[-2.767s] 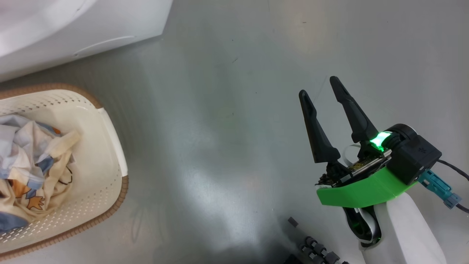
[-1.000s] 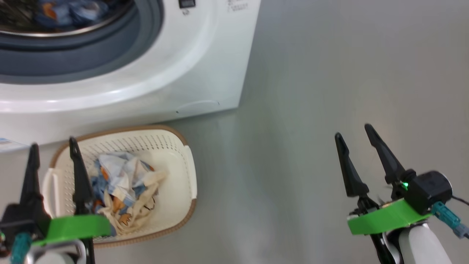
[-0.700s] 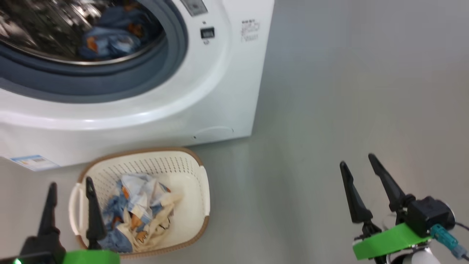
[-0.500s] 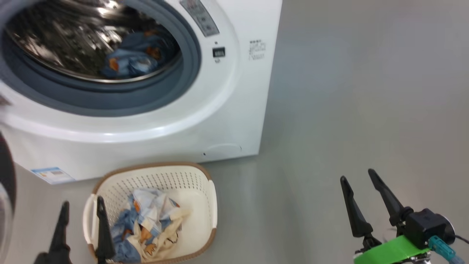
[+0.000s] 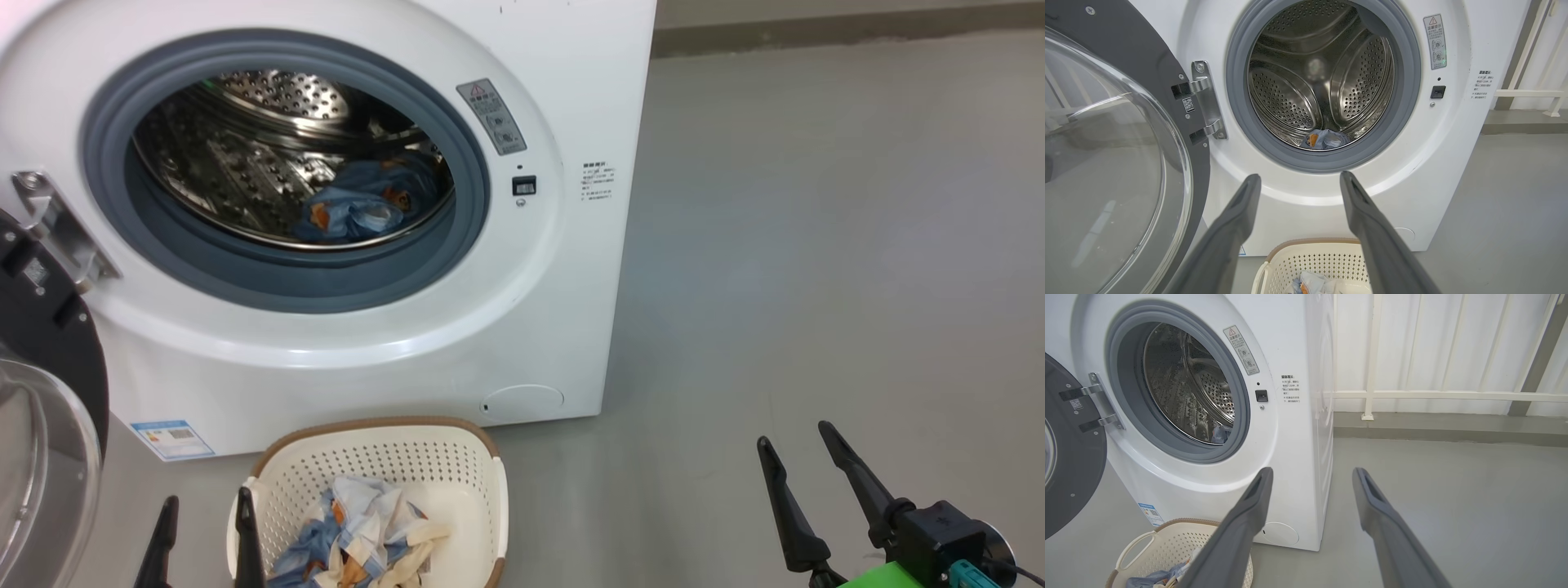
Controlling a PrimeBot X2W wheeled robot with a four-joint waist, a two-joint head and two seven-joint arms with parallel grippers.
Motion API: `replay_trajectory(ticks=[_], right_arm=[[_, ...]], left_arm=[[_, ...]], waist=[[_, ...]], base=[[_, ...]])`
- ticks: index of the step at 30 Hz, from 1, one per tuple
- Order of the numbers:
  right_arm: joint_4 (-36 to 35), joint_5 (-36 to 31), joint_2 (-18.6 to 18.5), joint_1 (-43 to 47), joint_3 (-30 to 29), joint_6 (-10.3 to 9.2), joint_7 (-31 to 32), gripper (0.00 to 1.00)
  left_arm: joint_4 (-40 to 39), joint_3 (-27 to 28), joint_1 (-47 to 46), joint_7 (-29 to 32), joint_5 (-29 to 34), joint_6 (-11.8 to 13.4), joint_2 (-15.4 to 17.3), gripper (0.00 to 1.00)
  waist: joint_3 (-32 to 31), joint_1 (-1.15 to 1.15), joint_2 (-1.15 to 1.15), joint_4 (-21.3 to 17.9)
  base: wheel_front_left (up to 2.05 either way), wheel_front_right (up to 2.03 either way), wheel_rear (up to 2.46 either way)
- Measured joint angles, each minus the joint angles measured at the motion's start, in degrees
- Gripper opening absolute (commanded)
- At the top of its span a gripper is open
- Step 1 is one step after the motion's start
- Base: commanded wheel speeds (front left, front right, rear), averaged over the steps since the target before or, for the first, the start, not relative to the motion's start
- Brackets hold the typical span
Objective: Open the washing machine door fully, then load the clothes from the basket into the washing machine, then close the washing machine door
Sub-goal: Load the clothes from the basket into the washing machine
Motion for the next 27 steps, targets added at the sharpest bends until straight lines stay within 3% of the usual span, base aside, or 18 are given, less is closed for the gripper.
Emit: replay_trajectory(ticks=[27], right_arm=[[-0.7, -0.1, 0.7, 1.4, -0.4, 0.0, 0.8, 1.0]], left_arm=[[0.9, 0.0, 1.1, 0.0, -0.1, -0.6, -0.1, 1.0]], waist=[[-1.7, 0.0, 0.0, -0.1]], base=[[0.0, 0.0, 0.0]])
